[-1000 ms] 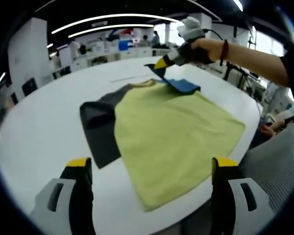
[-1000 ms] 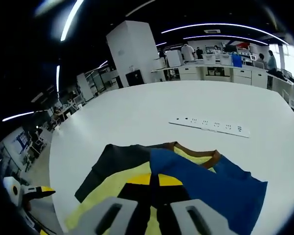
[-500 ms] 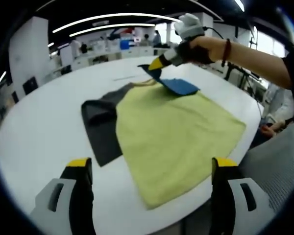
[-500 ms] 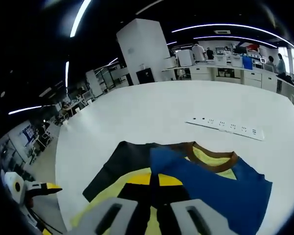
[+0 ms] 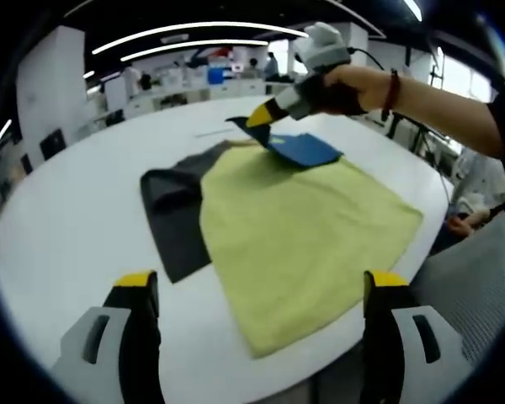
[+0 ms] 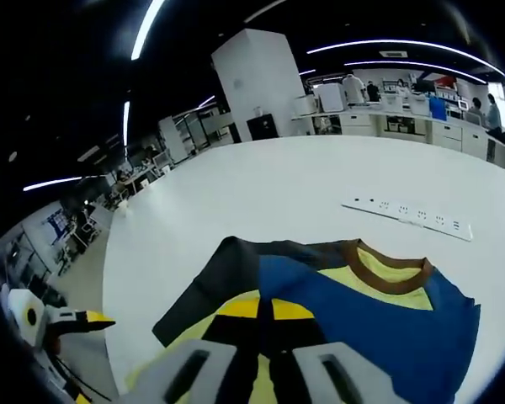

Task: Fold the garment on the visible template until the final outline fits inside the template.

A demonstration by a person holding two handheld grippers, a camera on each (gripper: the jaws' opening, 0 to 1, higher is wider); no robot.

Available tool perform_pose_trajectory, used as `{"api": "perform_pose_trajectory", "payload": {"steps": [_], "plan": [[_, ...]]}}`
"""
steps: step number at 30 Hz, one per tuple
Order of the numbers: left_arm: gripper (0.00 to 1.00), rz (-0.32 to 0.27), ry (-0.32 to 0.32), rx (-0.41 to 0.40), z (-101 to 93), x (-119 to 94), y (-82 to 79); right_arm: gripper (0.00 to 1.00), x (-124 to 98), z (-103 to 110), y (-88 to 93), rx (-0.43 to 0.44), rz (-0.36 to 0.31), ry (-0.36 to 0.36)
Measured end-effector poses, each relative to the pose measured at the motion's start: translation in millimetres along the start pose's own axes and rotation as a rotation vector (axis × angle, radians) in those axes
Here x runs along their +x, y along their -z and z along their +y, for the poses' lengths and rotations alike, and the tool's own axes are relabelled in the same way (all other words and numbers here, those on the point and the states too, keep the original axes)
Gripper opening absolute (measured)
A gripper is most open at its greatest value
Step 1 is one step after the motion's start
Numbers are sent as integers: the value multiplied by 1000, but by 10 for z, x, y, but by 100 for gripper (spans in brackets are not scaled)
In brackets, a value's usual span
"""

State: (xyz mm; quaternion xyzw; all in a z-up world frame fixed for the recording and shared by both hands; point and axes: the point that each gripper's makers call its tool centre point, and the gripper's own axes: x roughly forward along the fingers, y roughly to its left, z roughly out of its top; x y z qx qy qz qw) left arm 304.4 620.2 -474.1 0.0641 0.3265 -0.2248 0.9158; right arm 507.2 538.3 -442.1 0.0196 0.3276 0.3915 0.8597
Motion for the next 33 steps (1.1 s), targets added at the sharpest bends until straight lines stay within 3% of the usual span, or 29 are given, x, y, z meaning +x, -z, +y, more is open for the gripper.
{"api": "perform_pose_trajectory", "payload": {"steps": [6, 16, 33], "plan": [[97, 1, -1, -8, 19, 6, 11, 0, 39, 121, 2, -31, -6, -38], [97, -2, -1, -8, 11, -5, 10, 0, 157, 81, 138, -36, 34, -32], [98, -4, -11, -28, 18, -63, 22, 2, 539, 116, 474, 88, 98, -36]]}}
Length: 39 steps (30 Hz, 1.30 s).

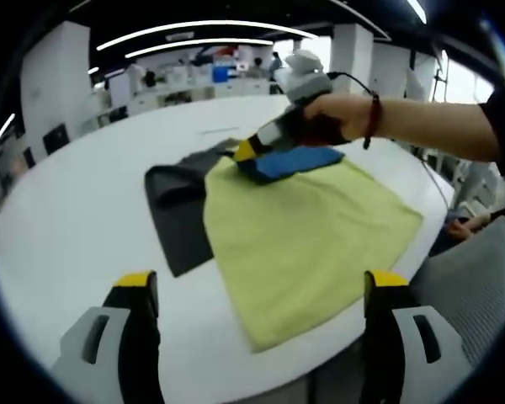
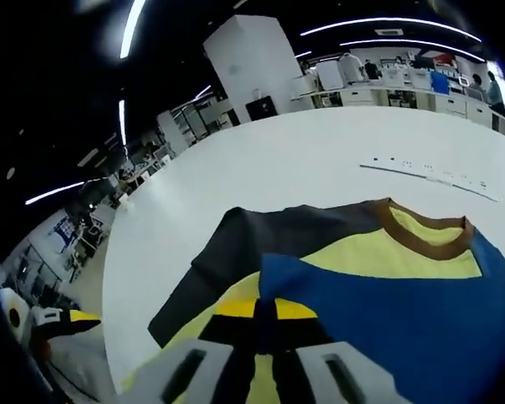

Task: Fold the garment on the visible template until the final outline fits inside the template.

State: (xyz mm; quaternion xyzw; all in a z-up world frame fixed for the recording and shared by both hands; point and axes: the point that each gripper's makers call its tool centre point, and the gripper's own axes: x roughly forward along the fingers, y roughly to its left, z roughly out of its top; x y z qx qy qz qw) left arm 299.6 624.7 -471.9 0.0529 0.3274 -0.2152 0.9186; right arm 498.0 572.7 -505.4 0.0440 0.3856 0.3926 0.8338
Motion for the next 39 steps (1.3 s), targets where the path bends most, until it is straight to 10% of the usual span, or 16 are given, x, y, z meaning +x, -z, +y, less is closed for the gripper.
{"api": "perform_pose_trajectory", "payload": {"steps": [11, 27, 39], "plan": [[98, 3, -11, -7, 1, -29, 37, 13, -64, -25, 25, 33, 2, -8], [99, -12, -12, 9, -9, -19, -33, 67, -472, -497, -121, -101, -21, 176], [99, -12, -12, 9, -18, -2, -41, 72, -892, -1006, -33, -86, -23, 294]]}}
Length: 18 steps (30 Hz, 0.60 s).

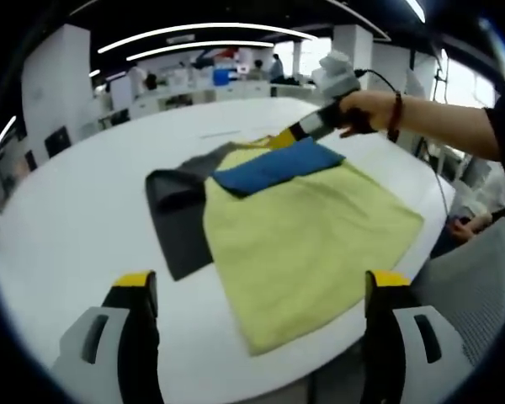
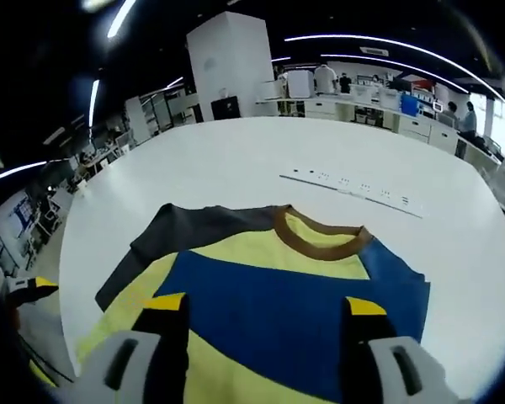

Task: Fold the garment on the visible template until the final outline fits inside the template.

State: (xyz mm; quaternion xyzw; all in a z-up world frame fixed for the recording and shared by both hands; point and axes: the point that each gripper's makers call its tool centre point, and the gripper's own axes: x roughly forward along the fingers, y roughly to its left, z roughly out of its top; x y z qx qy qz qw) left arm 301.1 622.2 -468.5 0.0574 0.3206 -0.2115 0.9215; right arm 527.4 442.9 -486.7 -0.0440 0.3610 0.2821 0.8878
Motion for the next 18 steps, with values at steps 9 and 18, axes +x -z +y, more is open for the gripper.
{"api": "perform_pose_trajectory", "payload": {"steps": [9, 18], "plan": [[99, 3, 5, 5, -16, 18, -12, 69, -179, -387, 195, 30, 14, 63], [99, -1, 4, 5, -15, 15, -23, 63, -343, -689, 396, 57, 34, 107]]}}
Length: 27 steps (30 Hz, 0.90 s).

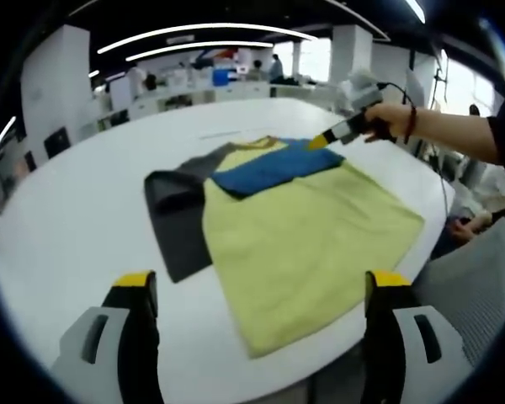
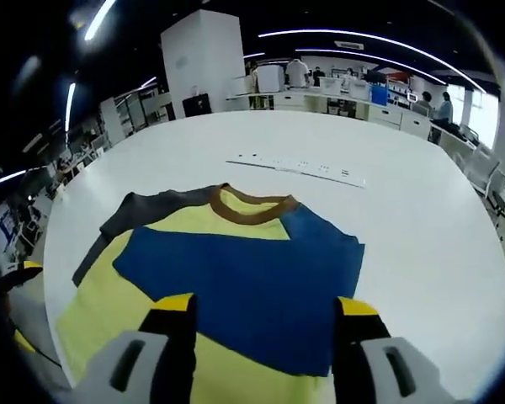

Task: Fold the garment on the visible template until the final outline fits inside the template.

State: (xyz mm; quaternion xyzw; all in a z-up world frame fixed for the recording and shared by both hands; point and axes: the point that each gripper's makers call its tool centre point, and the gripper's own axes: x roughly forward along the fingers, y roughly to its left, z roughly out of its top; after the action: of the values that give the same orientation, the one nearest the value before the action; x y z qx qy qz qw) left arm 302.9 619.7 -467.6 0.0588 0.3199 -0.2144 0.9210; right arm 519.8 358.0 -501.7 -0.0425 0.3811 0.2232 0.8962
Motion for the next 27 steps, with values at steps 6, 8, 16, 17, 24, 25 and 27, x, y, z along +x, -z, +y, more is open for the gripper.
{"api": "perform_pose_trajectory", "payload": {"steps": [6, 8, 16, 17, 24, 25, 27], "plan": [[99, 2, 0, 2, -6, -4, 7, 57, -97, -151, 133, -6, 14, 14], [99, 1, -1, 0, -5, -9, 11, 54, -134, -189, 178, -13, 20, 14], [99, 8, -11, 8, -10, -16, 26, 41, -217, -325, 385, -51, 50, 13], [99, 6, -10, 7, -13, -17, 21, 40, -223, -336, 399, -52, 50, 13], [98, 6, -13, 6, -8, -15, 19, 30, -257, -336, 500, -76, 60, 3], [98, 6, -14, 5, -7, -15, 19, 28, -259, -333, 510, -84, 59, 1], [98, 7, -15, 5, -5, -18, 24, 23, -261, -336, 529, -101, 61, 3]]}}
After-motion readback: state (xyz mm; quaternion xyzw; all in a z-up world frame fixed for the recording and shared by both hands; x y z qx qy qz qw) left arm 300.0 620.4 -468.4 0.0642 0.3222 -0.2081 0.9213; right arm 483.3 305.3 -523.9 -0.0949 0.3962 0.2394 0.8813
